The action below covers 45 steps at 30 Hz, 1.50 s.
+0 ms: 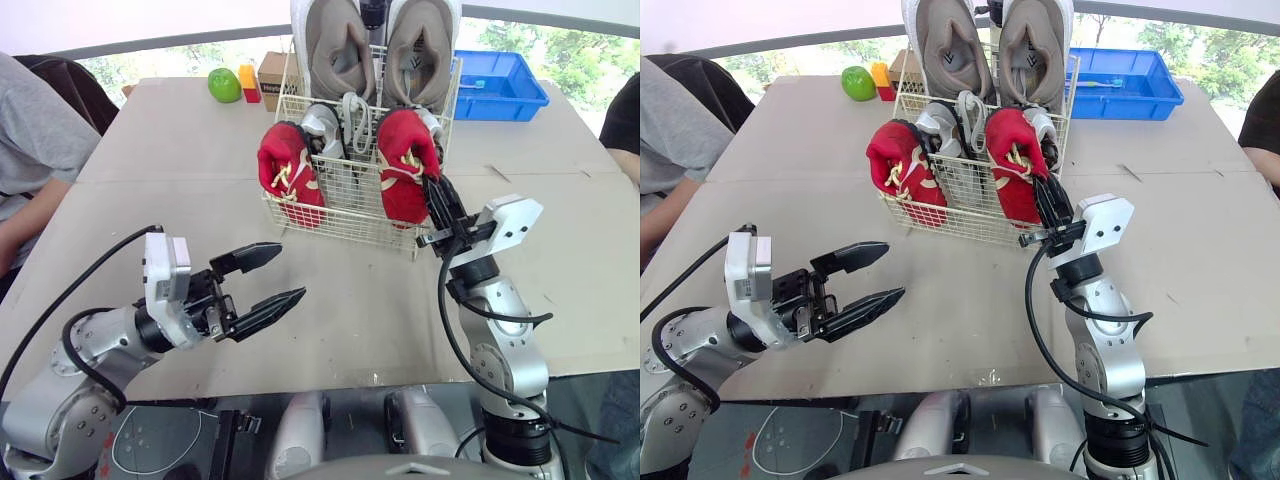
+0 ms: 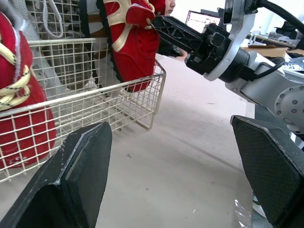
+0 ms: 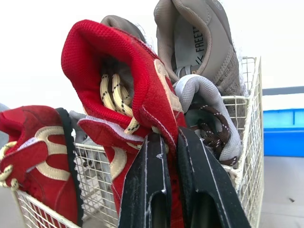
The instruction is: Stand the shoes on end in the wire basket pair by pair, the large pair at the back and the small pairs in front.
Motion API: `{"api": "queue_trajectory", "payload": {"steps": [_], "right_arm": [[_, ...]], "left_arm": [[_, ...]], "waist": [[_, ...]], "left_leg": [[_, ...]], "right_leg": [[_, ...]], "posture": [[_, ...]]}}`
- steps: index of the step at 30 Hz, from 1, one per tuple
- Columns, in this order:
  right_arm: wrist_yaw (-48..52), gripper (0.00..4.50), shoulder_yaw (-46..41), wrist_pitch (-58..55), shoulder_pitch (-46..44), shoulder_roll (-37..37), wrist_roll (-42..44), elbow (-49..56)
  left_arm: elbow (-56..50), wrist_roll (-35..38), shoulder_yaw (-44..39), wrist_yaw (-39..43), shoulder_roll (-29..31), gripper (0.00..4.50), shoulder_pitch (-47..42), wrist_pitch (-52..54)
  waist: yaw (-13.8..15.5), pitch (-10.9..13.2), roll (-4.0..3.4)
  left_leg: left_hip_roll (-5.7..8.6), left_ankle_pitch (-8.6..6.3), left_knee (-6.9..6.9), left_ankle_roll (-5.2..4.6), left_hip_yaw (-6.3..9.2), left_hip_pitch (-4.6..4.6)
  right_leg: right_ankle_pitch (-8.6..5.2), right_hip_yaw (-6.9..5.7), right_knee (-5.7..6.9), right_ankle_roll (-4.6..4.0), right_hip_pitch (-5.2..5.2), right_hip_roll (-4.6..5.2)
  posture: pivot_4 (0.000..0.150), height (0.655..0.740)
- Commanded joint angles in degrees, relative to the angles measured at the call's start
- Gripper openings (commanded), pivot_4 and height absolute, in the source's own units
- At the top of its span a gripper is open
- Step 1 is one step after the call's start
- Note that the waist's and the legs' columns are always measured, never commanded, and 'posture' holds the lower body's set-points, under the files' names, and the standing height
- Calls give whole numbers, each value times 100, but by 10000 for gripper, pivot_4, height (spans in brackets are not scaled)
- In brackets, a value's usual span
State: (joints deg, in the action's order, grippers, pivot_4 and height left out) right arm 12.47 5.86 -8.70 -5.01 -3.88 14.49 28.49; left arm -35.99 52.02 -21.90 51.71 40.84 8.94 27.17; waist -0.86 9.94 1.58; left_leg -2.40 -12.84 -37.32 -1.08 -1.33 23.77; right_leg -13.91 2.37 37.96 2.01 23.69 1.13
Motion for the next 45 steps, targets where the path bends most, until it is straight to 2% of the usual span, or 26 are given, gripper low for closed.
{"api": "queue_trajectory", "payload": {"steps": [1,6,8,13,18,22,27,32,35,40,43,45], "right_arm": [[-44,304,108,-83,232,-271,385,-234],[-117,304,192,-157,360,-324,811,-467],[-36,304,188,-294,396,-372,1252,-496],[-176,304,2,-606,508,-405,2201,-505],[-503,304,-411,-553,716,-436,2813,-611],[-500,304,-359,-545,793,-317,3010,-540],[-376,304,-477,-605,935,-300,3680,-497],[-130,304,-181,-900,1265,0,3722,-477],[-100,304,-35,-946,1381,153,3439,-450],[-135,304,101,-1085,978,442,2933,-352],[-319,304,221,-1437,555,933,2310,-196],[-469,304,187,-1673,402,1070,2299,67]], "left_arm": [[55,83,-33,134,81,42903,-90,-36],[165,80,-93,276,140,42903,-99,-37],[228,49,-90,331,165,42903,-116,-44],[431,-298,482,155,5,42903,-533,-61],[494,-401,616,135,-53,42903,-596,-108],[541,-453,618,198,-92,42903,-557,-170],[659,-532,588,339,-153,42903,-503,-307],[750,-560,546,464,-157,42903,-463,-424],[692,-506,496,459,-128,42903,-449,-384],[625,-471,521,381,-124,42903,-504,-313],[630,-514,555,351,-160,42903,-510,-343],[659,-550,573,348,-185,42903,-501,-379]], "waist": [[-5,0,1],[-13,-3,0],[-14,-2,0],[-4,-5,0],[-10,-11,7],[22,-29,24],[22,-41,35],[-2,-46,35],[-7,-49,35],[-95,-49,35],[-176,-49,34],[-169,-49,34]], "left_leg": [[0,0,0,0,-1,0],[-2,0,0,0,-3,-4],[-4,0,0,0,-3,-4],[-4,0,0,0,-1,-4],[-5,0,1,-1,0,-4],[-3,0,0,-1,1,-3],[-2,0,0,-1,0,-2],[-4,-1,4,-1,0,-3],[-12,-1,4,-1,0,-5],[-23,-1,5,-1,-2,-9],[-26,-1,4,-1,-12,-14],[-27,-1,4,-1,-21,-25]], "right_leg": [[0,1,0,0,0,0],[0,2,1,0,0,-1],[-1,2,0,0,0,-2],[-1,0,0,0,-2,-2],[0,0,0,1,-2,-4],[-1,-1,-1,1,-4,1],[-1,-1,-7,1,-5,9],[-1,-1,-7,0,-4,9],[-2,-2,-7,0,-4,23],[-3,-3,-5,0,-3,21],[-3,2,-5,2,-2,21],[-1,5,-4,0,-2,21]], "posture": [[1500,7400],[1500,7400],[1500,7400],[1500,7400],[1500,7400],[1500,7400],[1500,7400],[1500,7400],[1500,7400],[1500,7400],[1500,7400],[1500,7400]]}}
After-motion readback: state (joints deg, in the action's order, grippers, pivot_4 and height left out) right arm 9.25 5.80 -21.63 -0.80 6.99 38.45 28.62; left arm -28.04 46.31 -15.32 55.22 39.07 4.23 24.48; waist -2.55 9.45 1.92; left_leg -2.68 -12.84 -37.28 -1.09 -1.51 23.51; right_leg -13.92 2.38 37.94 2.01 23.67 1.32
